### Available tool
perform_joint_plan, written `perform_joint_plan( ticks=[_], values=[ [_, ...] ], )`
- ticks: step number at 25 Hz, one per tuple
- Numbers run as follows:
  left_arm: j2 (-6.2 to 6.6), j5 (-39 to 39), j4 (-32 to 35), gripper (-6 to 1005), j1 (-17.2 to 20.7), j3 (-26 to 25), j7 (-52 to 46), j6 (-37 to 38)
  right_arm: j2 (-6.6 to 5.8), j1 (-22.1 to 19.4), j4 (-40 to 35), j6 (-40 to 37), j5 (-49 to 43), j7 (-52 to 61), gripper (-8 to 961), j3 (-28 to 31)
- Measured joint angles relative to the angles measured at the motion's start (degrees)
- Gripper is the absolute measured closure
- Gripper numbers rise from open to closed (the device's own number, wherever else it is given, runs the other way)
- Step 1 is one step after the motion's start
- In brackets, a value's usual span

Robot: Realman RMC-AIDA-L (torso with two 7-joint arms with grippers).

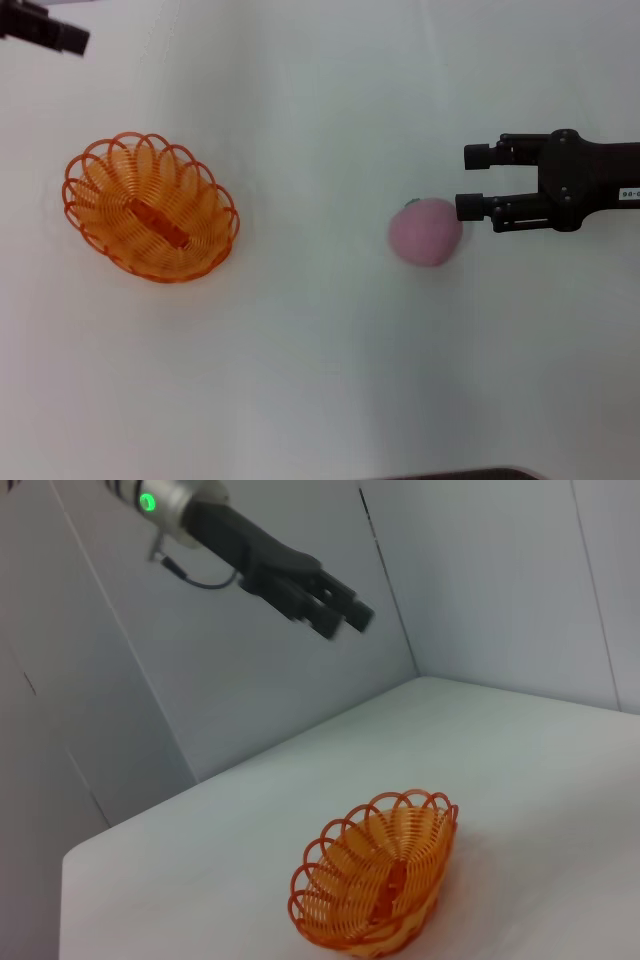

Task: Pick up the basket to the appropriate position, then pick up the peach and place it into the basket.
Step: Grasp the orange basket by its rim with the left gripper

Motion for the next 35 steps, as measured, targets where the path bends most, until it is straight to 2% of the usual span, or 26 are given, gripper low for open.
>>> perform_joint_plan(
  ticks=[2,5,7,10,19,20,26,35],
  values=[
    [-0.21,3.9,-2.8,293,-1.7,3.3,-1.1,-3.2,0.05,0.0,0.0,-0.1,0.0,0.1,150,0.0],
    [-0.15,9.1,-11.2,292,-4.8,6.5,-2.2,-7.9,0.08,0.1,0.1,-0.2,0.0,0.2,151,0.0],
    [-0.06,12.4,-15.9,292,-6.8,7.3,-2.9,-10.6,0.12,0.1,0.1,-0.2,0.3,0.2,151,0.0],
    [-0.76,16.3,-20.4,291,-8.4,8.1,-3.3,-15.0,0.13,0.1,0.5,-0.2,0.7,0.1,152,0.0],
    [-2.08,18.7,-26.0,295,-8.7,10.5,-3.4,-21.2,0.18,0.4,1.1,-0.3,0.7,-0.2,153,0.0],
    [-2.6,18.8,-27.8,295,-8.6,11.3,-3.5,-23.0,0.22,0.5,1.3,-0.2,0.7,-0.2,154,0.0],
    [-3.53,18.8,-29.9,314,-8.0,14.1,-3.5,-26.5,0.65,0.7,1.4,-0.2,0.7,-0.3,155,0.0],
    [-3.81,18.9,-30.0,366,-7.3,15.3,-3.4,-29.1,1.14,0.7,1.4,-0.3,0.7,-0.3,157,-0.1]
  ],
)
